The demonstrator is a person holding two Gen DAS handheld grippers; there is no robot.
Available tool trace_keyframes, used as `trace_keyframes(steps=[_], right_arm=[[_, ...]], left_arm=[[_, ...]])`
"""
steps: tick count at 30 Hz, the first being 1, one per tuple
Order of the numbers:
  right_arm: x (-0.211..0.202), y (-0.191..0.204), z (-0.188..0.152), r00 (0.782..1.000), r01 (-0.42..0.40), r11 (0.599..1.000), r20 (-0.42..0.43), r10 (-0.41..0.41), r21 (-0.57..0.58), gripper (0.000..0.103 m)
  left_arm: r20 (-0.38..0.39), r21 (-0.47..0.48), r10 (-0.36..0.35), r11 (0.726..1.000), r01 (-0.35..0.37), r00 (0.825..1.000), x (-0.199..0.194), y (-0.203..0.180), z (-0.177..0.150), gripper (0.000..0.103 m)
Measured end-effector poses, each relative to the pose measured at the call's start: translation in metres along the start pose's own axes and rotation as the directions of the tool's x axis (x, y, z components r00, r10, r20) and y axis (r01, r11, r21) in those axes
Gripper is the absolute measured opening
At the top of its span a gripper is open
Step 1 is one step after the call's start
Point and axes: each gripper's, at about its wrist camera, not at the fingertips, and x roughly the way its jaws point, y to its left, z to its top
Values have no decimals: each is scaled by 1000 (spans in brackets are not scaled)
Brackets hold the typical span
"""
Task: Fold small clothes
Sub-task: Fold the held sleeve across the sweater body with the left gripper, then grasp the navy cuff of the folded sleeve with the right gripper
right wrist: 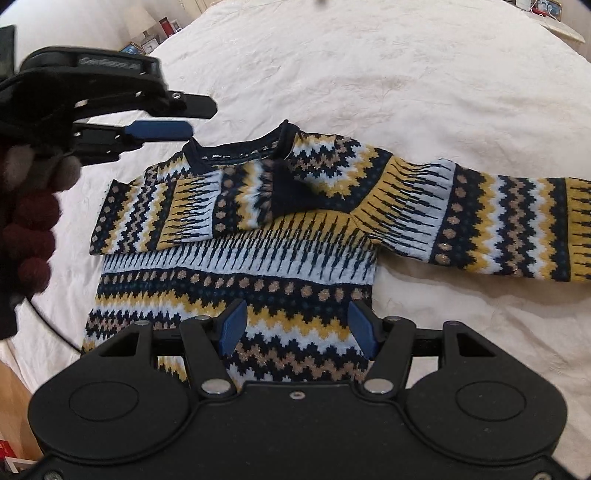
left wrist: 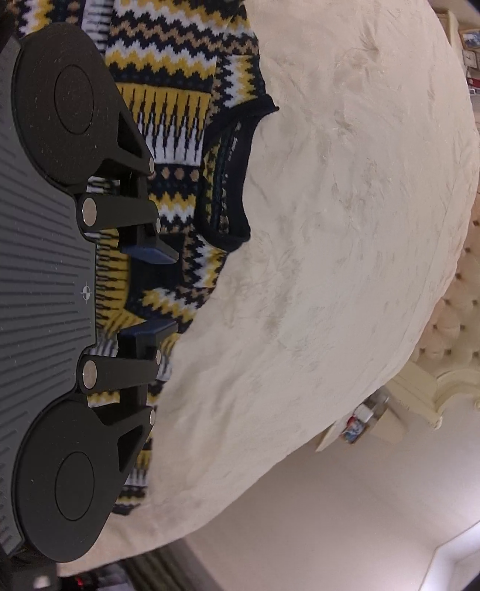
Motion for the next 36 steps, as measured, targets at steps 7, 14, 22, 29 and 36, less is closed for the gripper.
trace_keyframes(steps=[7,14,22,29,36], right_arm=[[16,9,18,1000,9,1000,29,-9,-8,64],[46,6,50,996,-20,999,88,17,30,56],[93,-3,85,998,15,998,65,-19,54,56],[134,-11,97,999,49,997,-7,-49,62,56],[153,-14,99,998,50,995,-38,-47,82,41]], left_arm=[[-22,-7,103,995,-103,994,-17,23,-17,43],[-73,-112,254,959,-261,964,-29,77,-32,43],[-144,-153,342,919,-362,929,-34,120,-49,43],[-188,-184,380,892,-412,906,-29,144,-56,43],[-208,-186,415,872,-452,886,-28,159,-55,43]])
